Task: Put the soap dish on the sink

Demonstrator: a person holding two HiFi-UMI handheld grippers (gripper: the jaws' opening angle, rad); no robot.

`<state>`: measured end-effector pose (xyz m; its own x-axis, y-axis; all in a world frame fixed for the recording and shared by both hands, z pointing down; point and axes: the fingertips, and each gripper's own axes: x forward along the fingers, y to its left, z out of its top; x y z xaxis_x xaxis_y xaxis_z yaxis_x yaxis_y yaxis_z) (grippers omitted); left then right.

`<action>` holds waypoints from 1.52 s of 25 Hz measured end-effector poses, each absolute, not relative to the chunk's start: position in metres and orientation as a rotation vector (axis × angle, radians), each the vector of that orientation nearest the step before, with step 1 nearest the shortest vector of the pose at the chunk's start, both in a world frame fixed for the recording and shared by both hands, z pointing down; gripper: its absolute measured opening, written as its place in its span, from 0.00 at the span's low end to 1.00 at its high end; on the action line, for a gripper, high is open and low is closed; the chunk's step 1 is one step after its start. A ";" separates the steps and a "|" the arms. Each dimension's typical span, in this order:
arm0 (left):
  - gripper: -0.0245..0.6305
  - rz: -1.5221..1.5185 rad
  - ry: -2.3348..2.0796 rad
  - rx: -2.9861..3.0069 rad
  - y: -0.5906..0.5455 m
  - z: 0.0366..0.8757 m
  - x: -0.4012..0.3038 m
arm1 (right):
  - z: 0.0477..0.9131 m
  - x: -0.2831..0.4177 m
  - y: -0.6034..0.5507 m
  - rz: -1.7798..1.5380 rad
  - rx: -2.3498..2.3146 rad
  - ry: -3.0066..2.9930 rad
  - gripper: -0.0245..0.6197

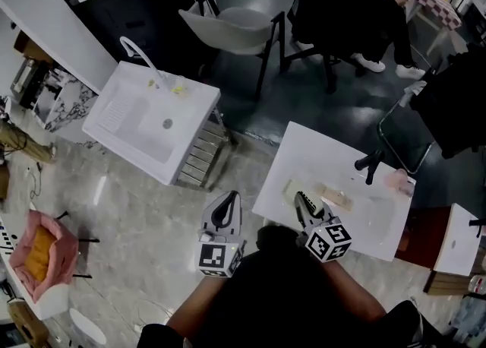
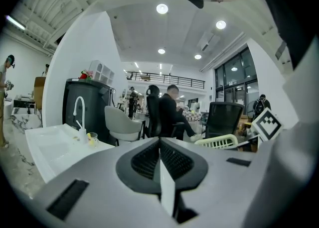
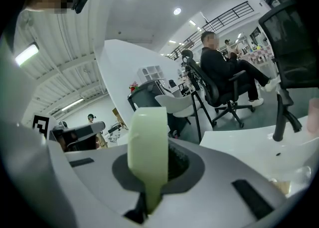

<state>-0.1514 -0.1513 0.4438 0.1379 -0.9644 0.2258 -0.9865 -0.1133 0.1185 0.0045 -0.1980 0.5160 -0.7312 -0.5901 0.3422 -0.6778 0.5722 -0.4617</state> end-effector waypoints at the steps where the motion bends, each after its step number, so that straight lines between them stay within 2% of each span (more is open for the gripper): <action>1: 0.06 0.144 -1.909 2.178 -0.158 0.445 -0.149 | 0.518 0.007 -0.205 0.891 1.085 -2.645 0.05; 12: 0.06 0.201 -1.820 2.235 -0.224 0.456 -0.119 | 0.532 0.029 -0.270 1.038 1.158 -2.603 0.05; 20: 0.06 0.210 -1.789 2.210 -0.246 0.471 -0.126 | 0.542 0.034 -0.295 1.074 1.137 -2.555 0.05; 38: 0.06 0.273 -1.452 2.321 -0.340 0.521 -0.107 | 0.624 0.001 -0.357 1.291 1.007 -2.346 0.05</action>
